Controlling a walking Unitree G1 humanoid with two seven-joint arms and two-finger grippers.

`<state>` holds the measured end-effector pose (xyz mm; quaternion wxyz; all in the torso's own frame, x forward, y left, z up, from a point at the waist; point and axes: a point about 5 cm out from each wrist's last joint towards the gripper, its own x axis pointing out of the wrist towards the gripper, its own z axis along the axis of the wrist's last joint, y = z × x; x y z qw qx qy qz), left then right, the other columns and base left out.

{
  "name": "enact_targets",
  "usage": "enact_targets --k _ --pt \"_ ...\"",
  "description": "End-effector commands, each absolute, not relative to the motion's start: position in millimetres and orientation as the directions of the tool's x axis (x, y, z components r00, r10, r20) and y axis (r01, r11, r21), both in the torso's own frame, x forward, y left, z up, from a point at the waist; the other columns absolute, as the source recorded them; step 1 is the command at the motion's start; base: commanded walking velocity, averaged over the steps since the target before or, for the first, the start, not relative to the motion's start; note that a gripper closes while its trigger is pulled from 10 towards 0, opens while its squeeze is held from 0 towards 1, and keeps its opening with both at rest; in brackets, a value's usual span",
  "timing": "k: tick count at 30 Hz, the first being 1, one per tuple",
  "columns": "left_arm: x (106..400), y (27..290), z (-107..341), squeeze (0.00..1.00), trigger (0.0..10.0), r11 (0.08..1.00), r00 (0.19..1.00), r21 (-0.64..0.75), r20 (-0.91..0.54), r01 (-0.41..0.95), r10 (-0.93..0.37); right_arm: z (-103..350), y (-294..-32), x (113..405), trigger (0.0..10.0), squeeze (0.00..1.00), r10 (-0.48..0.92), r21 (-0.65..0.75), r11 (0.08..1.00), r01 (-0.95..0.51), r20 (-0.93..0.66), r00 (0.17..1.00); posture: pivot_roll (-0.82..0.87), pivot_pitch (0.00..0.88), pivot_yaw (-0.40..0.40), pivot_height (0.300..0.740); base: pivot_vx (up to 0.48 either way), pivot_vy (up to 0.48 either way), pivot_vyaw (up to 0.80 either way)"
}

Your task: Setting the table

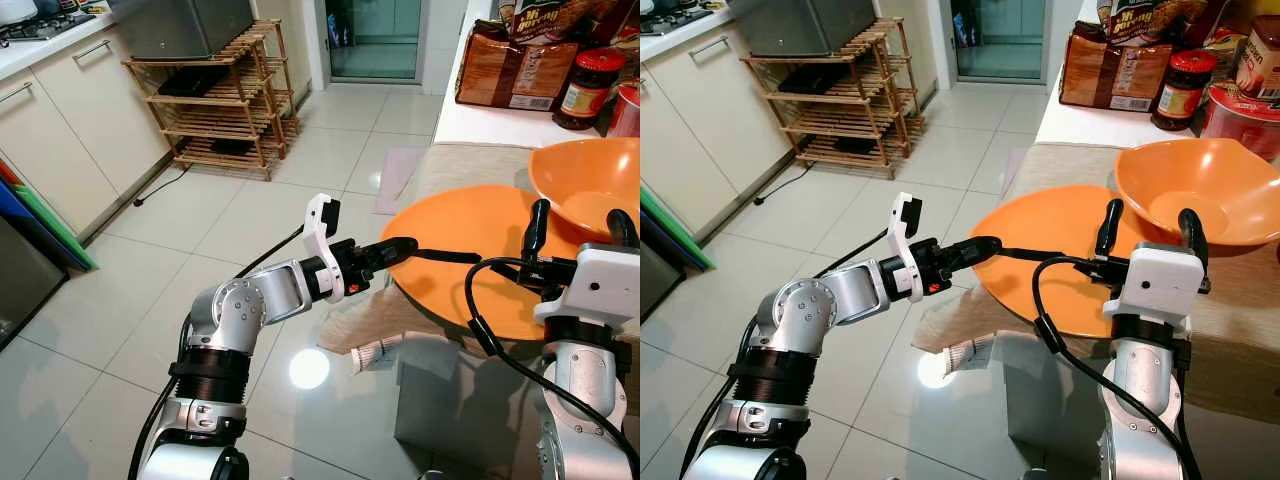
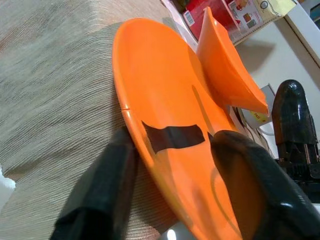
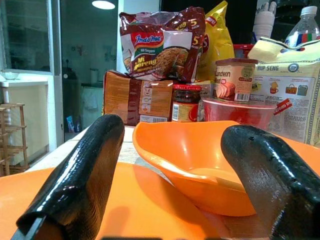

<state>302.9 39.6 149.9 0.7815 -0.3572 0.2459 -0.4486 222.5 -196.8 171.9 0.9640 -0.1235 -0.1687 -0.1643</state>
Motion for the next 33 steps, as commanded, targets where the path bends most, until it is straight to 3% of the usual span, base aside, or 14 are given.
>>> enact_targets --k 1,18,21,33 --pt "306.5 40.4 161.8 0.0 0.0 0.34 0.48 -0.751 -0.034 0.566 -0.876 173.9 -194.1 223.4 10.0 0.0 -0.276 -0.176 0.917 0.357 0.367 0.889 -0.1 0.0 0.161 0.74 0.0 0.0 0.0" --pt "310.5 44.1 161.1 0.0 0.0 0.375 0.502 -0.713 -0.038 0.592 -0.864 171.5 -192.7 222.7 10.0 0.0 -0.267 -0.176 0.922 0.344 0.354 0.896 -0.09 0.0 0.157 0.74 0.0 0.0 0.0" --pt "312.6 46.3 156.9 0.0 0.0 0.438 0.52 -0.65 -0.075 0.621 -0.851 171.2 -192.0 223.0 10.0 0.0 -0.261 -0.178 0.924 0.338 0.351 0.899 -0.09 0.0 0.157 0.74 0.0 0.0 0.0" --pt "317.6 47.7 158.4 0.0 0.0 0.449 0.549 -0.633 -0.044 0.631 -0.835 170.4 -192.1 223.3 10.0 0.0 -0.258 -0.18 0.925 0.335 0.349 0.901 -0.1 0.0 0.156 0.74 0.0 0.0 0.0"
